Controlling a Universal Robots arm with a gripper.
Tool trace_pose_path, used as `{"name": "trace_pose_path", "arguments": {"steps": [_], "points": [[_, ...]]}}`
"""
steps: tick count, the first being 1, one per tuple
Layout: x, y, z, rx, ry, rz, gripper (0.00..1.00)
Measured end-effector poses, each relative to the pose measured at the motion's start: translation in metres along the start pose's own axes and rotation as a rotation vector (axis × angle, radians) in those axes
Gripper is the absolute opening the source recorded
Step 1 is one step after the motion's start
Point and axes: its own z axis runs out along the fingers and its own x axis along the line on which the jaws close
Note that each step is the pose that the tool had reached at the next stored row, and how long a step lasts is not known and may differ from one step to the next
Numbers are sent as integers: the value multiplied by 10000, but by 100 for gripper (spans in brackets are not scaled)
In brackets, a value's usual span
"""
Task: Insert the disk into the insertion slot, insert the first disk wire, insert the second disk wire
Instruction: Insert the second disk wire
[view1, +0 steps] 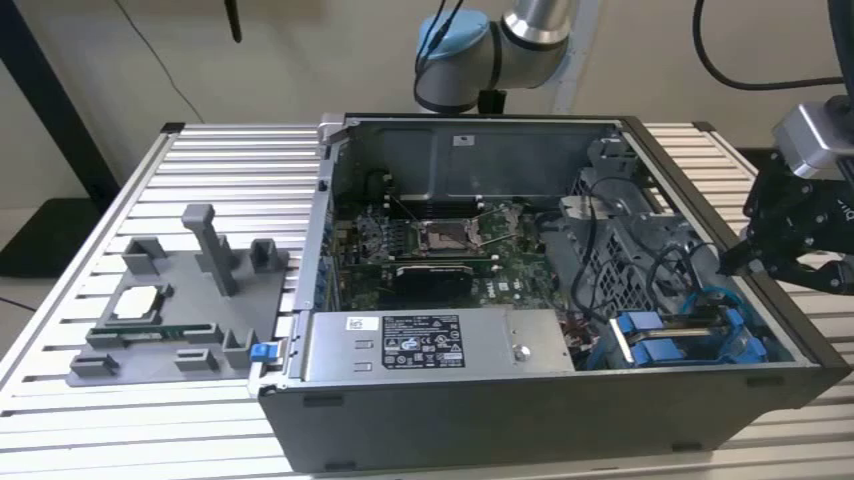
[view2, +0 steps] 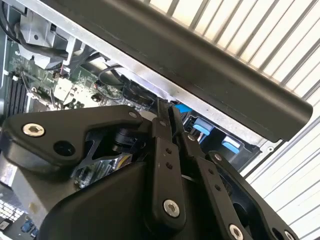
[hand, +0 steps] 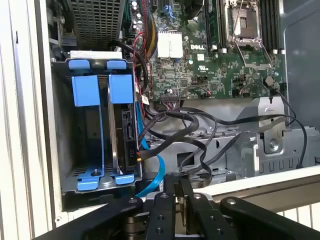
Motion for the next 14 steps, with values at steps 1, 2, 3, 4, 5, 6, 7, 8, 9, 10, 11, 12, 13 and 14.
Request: {"name": "trace_pose_path", "arguments": {"steps": [1,2,3,4,5,6,7,8,9,10,11,12,13,14], "points": [[0,0,1,0,-1,2,0],[0,0,0,1,-1,2,0],[0,0,1,1,-1,3,0],[0,2,-1,1,-2,4,0],[-1,7,-9,1,-3,5,0],[-4,16,-19,1,-3,5,0],[-8,27,-34,3,-2,2,0],[-11,40,-49,7,-2,1,0],[-14,56,-64,12,-2,0,0],[-18,74,-81,19,-3,-3,0],[-21,94,-97,26,-3,-5,0],[-24,113,-111,33,-4,-7,0],[-26,133,-123,41,-5,-10,0],[-27,153,-133,49,-7,-12,0]]}}
